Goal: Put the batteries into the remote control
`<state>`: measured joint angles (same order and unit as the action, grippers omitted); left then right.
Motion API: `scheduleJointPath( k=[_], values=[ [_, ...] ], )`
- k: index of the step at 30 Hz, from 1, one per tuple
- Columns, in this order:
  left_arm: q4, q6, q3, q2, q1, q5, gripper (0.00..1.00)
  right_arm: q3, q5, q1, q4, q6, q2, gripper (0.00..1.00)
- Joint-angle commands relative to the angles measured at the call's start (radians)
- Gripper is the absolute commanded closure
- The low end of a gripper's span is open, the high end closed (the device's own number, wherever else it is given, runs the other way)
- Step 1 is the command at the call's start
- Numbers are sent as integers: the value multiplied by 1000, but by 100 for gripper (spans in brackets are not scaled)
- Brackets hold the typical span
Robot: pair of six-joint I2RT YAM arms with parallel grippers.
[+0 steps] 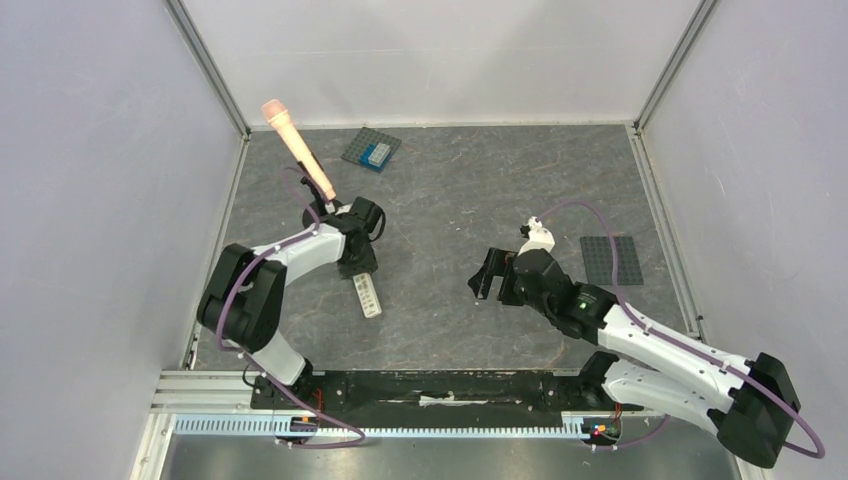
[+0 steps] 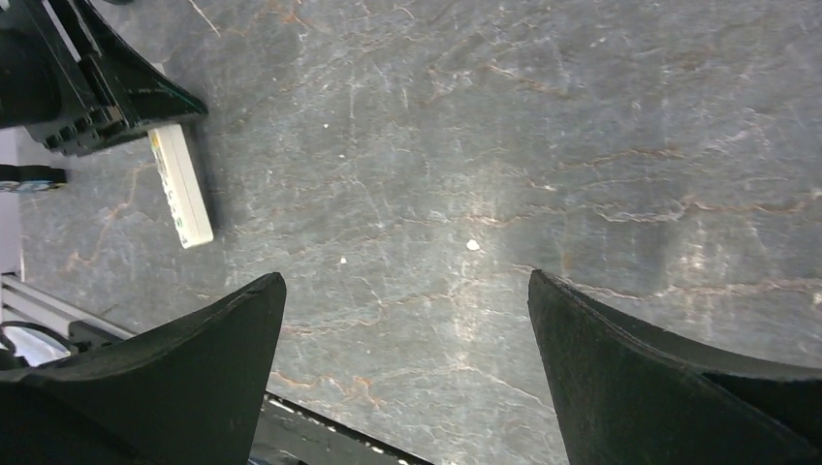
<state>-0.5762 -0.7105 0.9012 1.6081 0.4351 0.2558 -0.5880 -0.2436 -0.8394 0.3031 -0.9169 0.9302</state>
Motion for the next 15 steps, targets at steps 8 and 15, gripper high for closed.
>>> scheduleJointPath(
  k=[8,15],
  values=[
    [-99,-52,137,83,144,169,29,26,-71,2,106,60,-129,2],
    [-185,-113,110,-113,252,212,22,2,-147,3,176,69,-214,2]
  ],
)
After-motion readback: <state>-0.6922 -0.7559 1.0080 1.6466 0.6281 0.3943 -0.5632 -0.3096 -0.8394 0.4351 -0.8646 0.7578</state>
